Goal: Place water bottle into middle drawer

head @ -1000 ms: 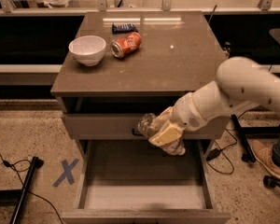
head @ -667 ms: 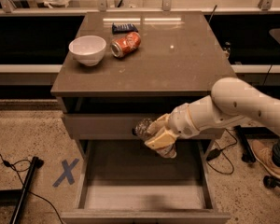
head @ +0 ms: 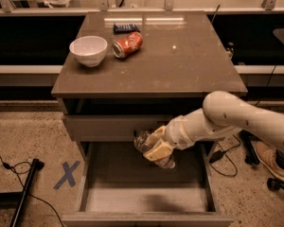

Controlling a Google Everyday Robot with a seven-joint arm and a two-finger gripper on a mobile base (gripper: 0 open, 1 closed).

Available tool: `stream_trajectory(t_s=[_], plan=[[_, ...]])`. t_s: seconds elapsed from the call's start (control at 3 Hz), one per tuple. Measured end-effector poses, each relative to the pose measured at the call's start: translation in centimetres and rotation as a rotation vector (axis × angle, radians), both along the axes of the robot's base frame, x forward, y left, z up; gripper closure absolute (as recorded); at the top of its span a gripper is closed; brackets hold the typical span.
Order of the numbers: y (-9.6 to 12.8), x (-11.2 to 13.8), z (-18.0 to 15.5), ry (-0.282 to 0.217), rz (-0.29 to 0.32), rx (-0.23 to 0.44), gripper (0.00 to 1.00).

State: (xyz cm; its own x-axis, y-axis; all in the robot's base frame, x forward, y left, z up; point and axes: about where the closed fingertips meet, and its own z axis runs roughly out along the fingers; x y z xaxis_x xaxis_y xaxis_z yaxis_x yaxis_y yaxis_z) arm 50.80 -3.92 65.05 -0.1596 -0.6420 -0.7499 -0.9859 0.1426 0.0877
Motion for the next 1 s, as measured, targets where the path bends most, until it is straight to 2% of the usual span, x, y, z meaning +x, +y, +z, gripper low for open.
stream_trajectory(t_s=[0.33,0.67,1.0], plan=[[-1.3,-2.3,-9.2,0.032,0.006,-0.053,1.00],[-2.5,-3.2,-13.9,0.044,-0.010,-0.081,1.00],[-2.9,-3.2,-16.9,0.043,-0.002,-0.134,1.00]])
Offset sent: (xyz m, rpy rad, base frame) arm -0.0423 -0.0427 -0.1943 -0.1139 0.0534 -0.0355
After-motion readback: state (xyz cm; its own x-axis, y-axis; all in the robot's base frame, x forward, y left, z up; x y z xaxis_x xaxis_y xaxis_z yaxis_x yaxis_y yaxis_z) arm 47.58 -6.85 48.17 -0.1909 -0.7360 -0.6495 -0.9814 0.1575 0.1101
